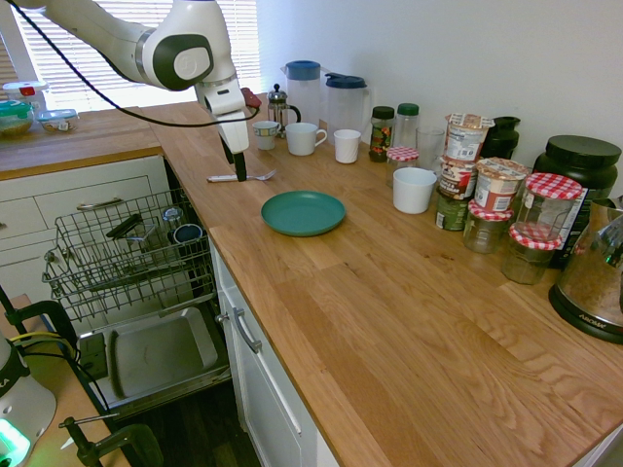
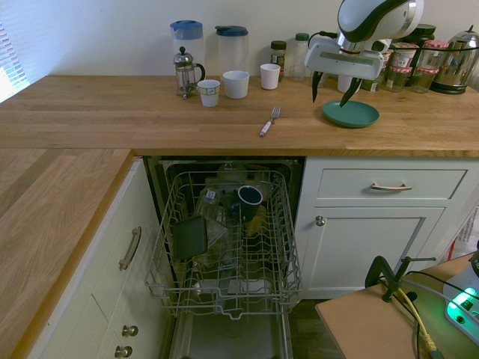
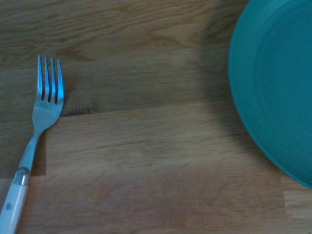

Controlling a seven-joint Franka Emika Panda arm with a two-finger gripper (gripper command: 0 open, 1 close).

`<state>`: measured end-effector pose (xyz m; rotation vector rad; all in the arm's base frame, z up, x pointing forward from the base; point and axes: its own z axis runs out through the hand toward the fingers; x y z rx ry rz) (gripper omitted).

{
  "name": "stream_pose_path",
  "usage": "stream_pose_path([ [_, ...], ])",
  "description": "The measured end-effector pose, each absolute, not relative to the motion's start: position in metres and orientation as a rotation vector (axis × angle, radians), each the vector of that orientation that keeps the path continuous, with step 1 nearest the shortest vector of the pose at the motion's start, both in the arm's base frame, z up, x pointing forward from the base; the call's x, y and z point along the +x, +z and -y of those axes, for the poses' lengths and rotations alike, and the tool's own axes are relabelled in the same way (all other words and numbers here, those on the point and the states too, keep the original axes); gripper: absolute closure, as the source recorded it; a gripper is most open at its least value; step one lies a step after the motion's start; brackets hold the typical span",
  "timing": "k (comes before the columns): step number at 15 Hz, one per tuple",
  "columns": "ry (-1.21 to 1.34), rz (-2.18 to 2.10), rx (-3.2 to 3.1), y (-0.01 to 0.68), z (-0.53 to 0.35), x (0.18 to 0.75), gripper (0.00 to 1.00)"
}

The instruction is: Put the fork in the dishwasher

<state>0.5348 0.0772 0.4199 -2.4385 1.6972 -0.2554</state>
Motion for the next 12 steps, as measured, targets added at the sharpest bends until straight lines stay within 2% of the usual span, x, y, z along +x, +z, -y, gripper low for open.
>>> stream_pose_path([
  [12,-0.251,-1.864,-2.327,0.394,-0.177,0.615,0.00],
])
